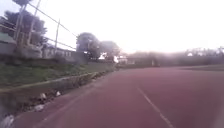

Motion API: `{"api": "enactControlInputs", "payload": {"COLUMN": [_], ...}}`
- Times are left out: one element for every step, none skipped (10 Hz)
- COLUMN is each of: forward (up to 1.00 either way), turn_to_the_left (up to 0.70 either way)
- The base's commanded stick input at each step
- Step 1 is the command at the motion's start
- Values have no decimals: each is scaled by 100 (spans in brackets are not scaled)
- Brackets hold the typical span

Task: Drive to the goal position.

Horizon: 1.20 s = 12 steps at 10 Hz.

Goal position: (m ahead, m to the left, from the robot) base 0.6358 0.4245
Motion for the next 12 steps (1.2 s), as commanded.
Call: {"api": "enactControlInputs", "payload": {"forward": [70, 70, 70, 70, 70, 70, 70, 70, 70, 70, 70, 70], "turn_to_the_left": [0, 0, 0, 0, 0, 0, 0, 0, 0, -5, -18, -31]}}
